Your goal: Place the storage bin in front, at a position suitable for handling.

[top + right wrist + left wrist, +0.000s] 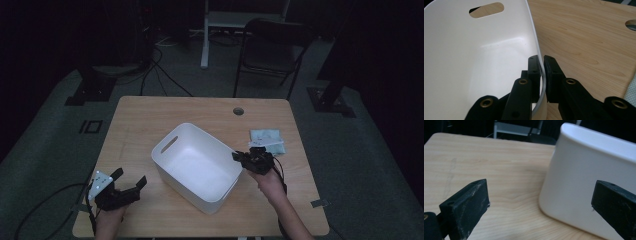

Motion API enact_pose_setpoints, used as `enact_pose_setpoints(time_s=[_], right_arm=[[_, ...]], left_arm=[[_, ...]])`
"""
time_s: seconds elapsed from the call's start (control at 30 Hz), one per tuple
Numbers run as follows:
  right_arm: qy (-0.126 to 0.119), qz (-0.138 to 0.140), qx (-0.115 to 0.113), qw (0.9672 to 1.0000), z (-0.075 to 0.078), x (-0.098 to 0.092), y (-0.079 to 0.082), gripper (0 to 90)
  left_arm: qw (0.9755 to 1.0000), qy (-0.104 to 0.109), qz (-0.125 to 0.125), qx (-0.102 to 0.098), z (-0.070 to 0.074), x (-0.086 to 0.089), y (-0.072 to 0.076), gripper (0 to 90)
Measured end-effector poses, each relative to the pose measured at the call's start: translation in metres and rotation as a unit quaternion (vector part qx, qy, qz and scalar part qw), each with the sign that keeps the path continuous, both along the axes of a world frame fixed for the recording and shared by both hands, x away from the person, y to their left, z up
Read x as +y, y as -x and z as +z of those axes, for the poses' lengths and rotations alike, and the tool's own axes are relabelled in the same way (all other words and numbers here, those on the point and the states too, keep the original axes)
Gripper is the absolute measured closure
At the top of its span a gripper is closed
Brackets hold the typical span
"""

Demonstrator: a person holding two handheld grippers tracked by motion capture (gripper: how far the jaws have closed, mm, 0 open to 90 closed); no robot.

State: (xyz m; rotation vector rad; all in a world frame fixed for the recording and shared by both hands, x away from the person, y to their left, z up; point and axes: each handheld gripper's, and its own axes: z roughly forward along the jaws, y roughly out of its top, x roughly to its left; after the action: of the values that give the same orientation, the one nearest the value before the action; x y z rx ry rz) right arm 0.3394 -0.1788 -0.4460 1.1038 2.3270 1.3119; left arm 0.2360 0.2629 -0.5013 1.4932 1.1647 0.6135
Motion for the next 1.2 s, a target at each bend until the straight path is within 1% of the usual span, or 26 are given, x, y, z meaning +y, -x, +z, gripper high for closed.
enact_pose_setpoints(time_s=[0.03, 0.1, 0.13, 0.17, 0.23, 0.27, 0.3, 0.33, 0.37, 0.43, 0.5, 0.6, 0.63, 0.7, 0.73, 0.8, 0.83, 0.9, 0.93, 0.97, 1.0, 1.03, 1.1, 1.13, 1.17, 1.2], right_arm=[[-0.002, -0.002, 0.001, 1.0, 0.0, 0.0, 0.0, 82.2], [-0.023, 0.0, 0.002, 0.9997, 0.001, -0.002, 0.002, 74.8], [-0.029, -0.002, -0.001, 0.9996, 0.003, -0.003, 0.003, 71.0], [-0.031, -0.004, -0.006, 0.9995, 0.005, -0.004, 0.006, 69.0], [-0.04, -0.012, -0.018, 0.999, 0.01, -0.006, 0.01, 60.2], [-0.043, -0.016, -0.023, 0.9987, 0.012, -0.008, 0.012, 58.3], [-0.046, -0.02, -0.026, 0.9984, 0.013, -0.009, 0.014, 56.3], [-0.05, -0.023, -0.028, 0.9981, 0.014, -0.011, 0.016, 53.2], [-0.054, -0.026, -0.028, 0.9978, 0.015, -0.013, 0.018, 52.4], [-0.054, -0.03, -0.032, 0.9976, 0.015, -0.016, 0.022, 49.7], [-0.054, -0.036, -0.032, 0.9974, 0.014, -0.018, 0.024, 48.8], [-0.061, -0.042, -0.031, 0.9968, 0.013, -0.02, 0.028, 48.2], [-0.064, -0.043, -0.031, 0.9965, 0.012, -0.02, 0.03, 48.2], [-0.069, -0.042, -0.034, 0.9961, 0.012, -0.019, 0.032, 48.2], [-0.071, -0.04, -0.034, 0.9961, 0.013, -0.019, 0.034, 48.2], [-0.07, -0.039, -0.037, 0.9961, 0.013, -0.018, 0.035, 48.9], [-0.069, -0.038, -0.038, 0.9962, 0.013, -0.017, 0.036, 49.8], [-0.068, -0.039, -0.039, 0.9962, 0.014, -0.017, 0.036, 51.5], [-0.067, -0.039, -0.04, 0.9962, 0.014, -0.017, 0.036, 51.6], [-0.065, -0.04, -0.04, 0.9963, 0.014, -0.017, 0.036, 51.9], [-0.065, -0.041, -0.039, 0.9963, 0.013, -0.018, 0.036, 52.7], [-0.064, -0.043, -0.039, 0.9963, 0.012, -0.018, 0.036, 53.0], [-0.064, -0.045, -0.034, 0.9963, 0.01, -0.019, 0.034, 54.3], [-0.064, -0.046, -0.031, 0.9964, 0.008, -0.019, 0.034, 54.5], [-0.064, -0.046, -0.029, 0.9965, 0.007, -0.019, 0.033, 55.4], [-0.063, -0.046, -0.028, 0.9966, 0.006, -0.019, 0.033, 57.1]], left_arm=[[1.0, -0.002, -0.005, -0.004, 0.004, -0.001, 0.0, 1.6], [0.9998, -0.006, -0.016, -0.013, 0.011, -0.001, 0.0, 1.5], [0.9996, -0.009, -0.019, -0.018, 0.015, -0.001, 0.0, 1.6], [0.9994, -0.008, -0.024, -0.022, 0.019, 0.0, -0.001, 1.6], [0.999, -0.008, -0.033, -0.027, 0.025, 0.001, -0.004, 1.6], [0.9987, -0.008, -0.039, -0.031, 0.029, 0.001, -0.005, 2.9], [0.9982, -0.007, -0.047, -0.035, 0.033, 0.002, -0.007, 7.4], [0.9979, -0.005, -0.051, -0.039, 0.036, 0.002, -0.009, 9.8], [0.9977, -0.004, -0.053, -0.043, 0.04, 0.001, -0.01, 12.5], [0.9966, -0.009, -0.066, -0.049, 0.045, 0.0, -0.016, 14.5], [0.9954, -0.017, -0.08, -0.05, 0.051, -0.003, -0.024, 14.9], [0.993, -0.034, -0.102, -0.051, 0.057, -0.008, -0.035, 19.8], [0.9925, -0.036, -0.106, -0.049, 0.059, -0.01, -0.039, 22.2], [0.9915, -0.033, -0.119, -0.042, 0.06, -0.014, -0.048, 23.1], [0.9913, -0.036, -0.121, -0.039, 0.06, -0.015, -0.052, 24.4], [0.9902, -0.039, -0.13, -0.033, 0.059, -0.018, -0.06, 31.1], [0.9897, -0.044, -0.133, -0.03, 0.058, -0.019, -0.064, 32.8], [0.9885, -0.058, -0.138, -0.022, 0.056, -0.023, -0.071, 38.9], [0.9881, -0.058, -0.141, -0.018, 0.055, -0.024, -0.073, 38.9], [0.9872, -0.057, -0.148, -0.014, 0.054, -0.025, -0.076, 40.8], [0.9867, -0.06, -0.151, -0.01, 0.053, -0.027, -0.078, 43.4], [0.9868, -0.062, -0.149, -0.006, 0.052, -0.028, -0.08, 43.4], [0.9862, -0.067, -0.151, -0.002, 0.05, -0.029, -0.084, 47.6], [0.9862, -0.068, -0.151, 0.002, 0.049, -0.029, -0.086, 47.6], [0.9856, -0.067, -0.155, 0.006, 0.049, -0.029, -0.088, 51.3], [0.9857, -0.07, -0.153, 0.006, 0.048, -0.029, -0.089, 53.6]])
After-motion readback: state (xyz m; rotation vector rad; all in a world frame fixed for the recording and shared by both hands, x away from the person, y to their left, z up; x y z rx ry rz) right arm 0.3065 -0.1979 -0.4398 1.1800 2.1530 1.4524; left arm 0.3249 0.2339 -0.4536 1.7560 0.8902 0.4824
